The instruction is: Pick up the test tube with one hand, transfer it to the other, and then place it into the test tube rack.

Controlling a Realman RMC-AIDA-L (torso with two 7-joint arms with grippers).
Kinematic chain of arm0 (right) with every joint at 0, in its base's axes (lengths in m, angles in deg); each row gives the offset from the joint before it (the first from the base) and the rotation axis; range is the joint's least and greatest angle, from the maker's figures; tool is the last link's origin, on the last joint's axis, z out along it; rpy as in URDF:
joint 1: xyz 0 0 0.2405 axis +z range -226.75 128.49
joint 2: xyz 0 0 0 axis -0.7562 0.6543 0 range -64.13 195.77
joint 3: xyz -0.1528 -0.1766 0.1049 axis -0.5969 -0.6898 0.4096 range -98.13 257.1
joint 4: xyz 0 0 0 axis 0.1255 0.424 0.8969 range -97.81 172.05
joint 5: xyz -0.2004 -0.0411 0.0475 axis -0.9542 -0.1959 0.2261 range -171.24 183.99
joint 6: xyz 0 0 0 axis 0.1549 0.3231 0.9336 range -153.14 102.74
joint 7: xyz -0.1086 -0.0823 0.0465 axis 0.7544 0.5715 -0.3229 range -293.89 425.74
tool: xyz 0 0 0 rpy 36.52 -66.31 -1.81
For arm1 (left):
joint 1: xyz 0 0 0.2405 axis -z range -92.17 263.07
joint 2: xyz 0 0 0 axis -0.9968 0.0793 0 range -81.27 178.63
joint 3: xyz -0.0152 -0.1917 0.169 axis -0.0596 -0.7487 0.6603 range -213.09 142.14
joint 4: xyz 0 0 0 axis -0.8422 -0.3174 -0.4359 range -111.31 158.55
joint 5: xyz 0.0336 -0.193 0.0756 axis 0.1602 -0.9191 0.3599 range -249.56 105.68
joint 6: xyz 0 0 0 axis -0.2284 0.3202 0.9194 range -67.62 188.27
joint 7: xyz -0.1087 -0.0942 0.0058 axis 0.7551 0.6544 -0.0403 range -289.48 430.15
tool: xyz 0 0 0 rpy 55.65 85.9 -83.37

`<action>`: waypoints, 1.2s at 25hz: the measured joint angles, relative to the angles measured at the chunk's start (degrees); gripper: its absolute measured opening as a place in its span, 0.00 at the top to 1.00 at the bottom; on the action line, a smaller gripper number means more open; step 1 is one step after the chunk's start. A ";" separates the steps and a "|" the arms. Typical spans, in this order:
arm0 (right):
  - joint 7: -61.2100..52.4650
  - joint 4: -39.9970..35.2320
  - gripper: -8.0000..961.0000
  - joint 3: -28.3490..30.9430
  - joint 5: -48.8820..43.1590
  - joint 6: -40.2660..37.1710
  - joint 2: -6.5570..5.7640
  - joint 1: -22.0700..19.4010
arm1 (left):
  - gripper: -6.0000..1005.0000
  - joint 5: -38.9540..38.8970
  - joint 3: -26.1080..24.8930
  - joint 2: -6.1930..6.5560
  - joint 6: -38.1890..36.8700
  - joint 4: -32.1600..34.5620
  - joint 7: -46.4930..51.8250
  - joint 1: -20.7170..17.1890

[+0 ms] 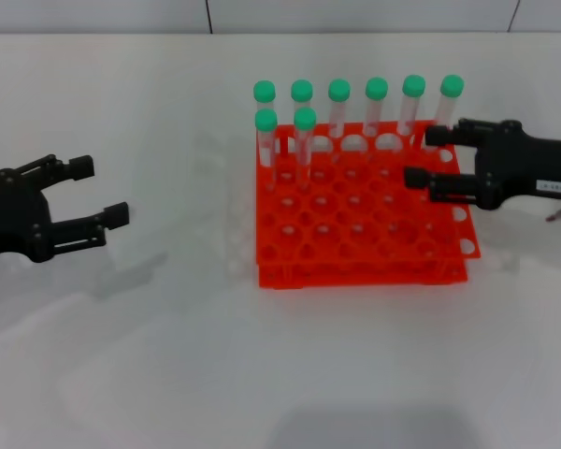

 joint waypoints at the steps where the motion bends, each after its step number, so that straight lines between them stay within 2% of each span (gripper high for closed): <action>1: 0.00 0.00 0.37 0.00 0.00 0.00 0.00 0.00 | 0.13 0.75 -0.04 1.50 -1.24 -2.75 0.09 1.58; 3: 0.01 0.99 0.24 -0.13 -1.21 -0.55 -0.34 -0.32 | 0.13 1.99 -0.11 2.67 -2.54 -4.72 0.44 3.01; 4: 0.02 1.02 0.24 -0.12 -1.78 -0.61 -0.29 -0.46 | 0.13 3.09 -0.16 3.19 -3.20 -5.37 0.86 3.80; 6: 0.02 1.07 0.24 -0.10 -2.88 -0.62 -0.12 -0.50 | 0.13 4.95 -0.21 3.44 -3.68 -5.32 1.88 4.59; 16: -0.91 1.69 0.24 -0.58 -6.39 -0.74 0.60 0.20 | 0.13 10.66 -0.24 3.67 -5.65 -4.79 4.53 7.70; 30: -2.44 1.78 0.25 -0.68 -8.78 -0.34 1.12 2.08 | 0.13 11.77 -0.29 3.60 -5.27 -3.38 4.78 8.17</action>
